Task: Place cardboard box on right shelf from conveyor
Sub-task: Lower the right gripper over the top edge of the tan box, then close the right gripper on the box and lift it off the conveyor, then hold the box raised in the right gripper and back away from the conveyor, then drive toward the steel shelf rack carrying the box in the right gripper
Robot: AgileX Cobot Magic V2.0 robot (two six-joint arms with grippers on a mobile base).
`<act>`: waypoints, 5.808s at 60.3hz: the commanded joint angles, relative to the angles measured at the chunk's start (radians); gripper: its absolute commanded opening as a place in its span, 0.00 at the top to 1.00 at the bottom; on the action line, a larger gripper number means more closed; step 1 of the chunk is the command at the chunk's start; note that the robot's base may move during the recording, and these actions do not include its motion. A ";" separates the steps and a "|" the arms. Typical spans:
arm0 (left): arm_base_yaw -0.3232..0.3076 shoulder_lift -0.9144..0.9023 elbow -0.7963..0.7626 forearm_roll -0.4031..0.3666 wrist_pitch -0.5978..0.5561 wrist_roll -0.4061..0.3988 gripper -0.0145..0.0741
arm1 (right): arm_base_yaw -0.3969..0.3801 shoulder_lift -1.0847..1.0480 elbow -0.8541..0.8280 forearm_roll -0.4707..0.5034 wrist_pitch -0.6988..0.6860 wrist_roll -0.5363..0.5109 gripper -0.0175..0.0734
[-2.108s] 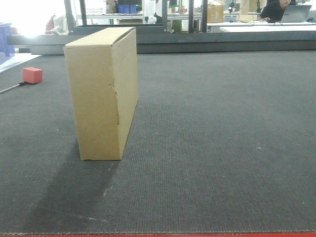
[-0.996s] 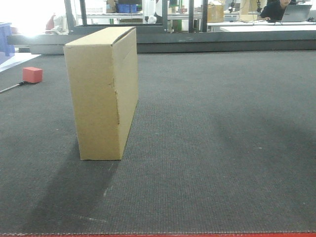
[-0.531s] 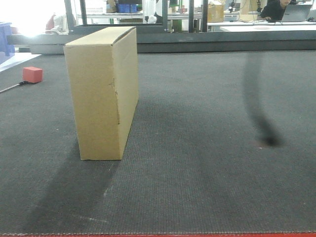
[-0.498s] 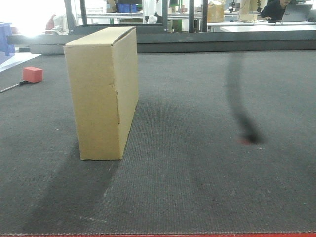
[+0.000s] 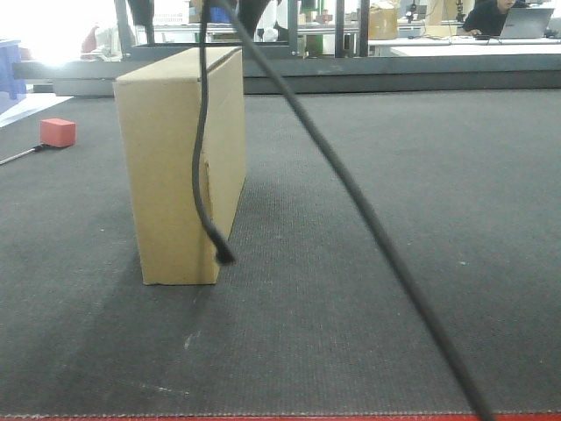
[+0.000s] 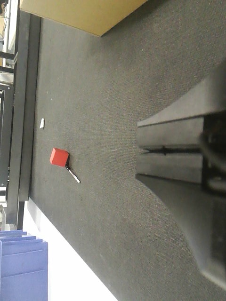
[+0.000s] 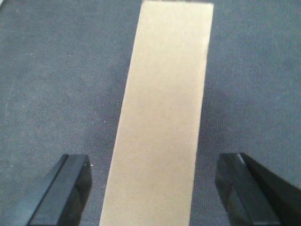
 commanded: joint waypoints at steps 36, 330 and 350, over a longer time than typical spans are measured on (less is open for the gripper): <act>0.003 -0.013 0.008 -0.006 -0.088 0.000 0.97 | 0.002 0.030 -0.037 -0.046 -0.043 0.029 0.11; 0.003 -0.013 0.008 -0.006 -0.088 0.000 0.97 | -0.683 -1.874 1.269 0.258 -0.334 -0.716 0.50; 0.003 -0.013 0.008 -0.006 -0.088 0.000 0.97 | -0.683 -1.874 1.269 0.258 -0.334 -0.716 0.50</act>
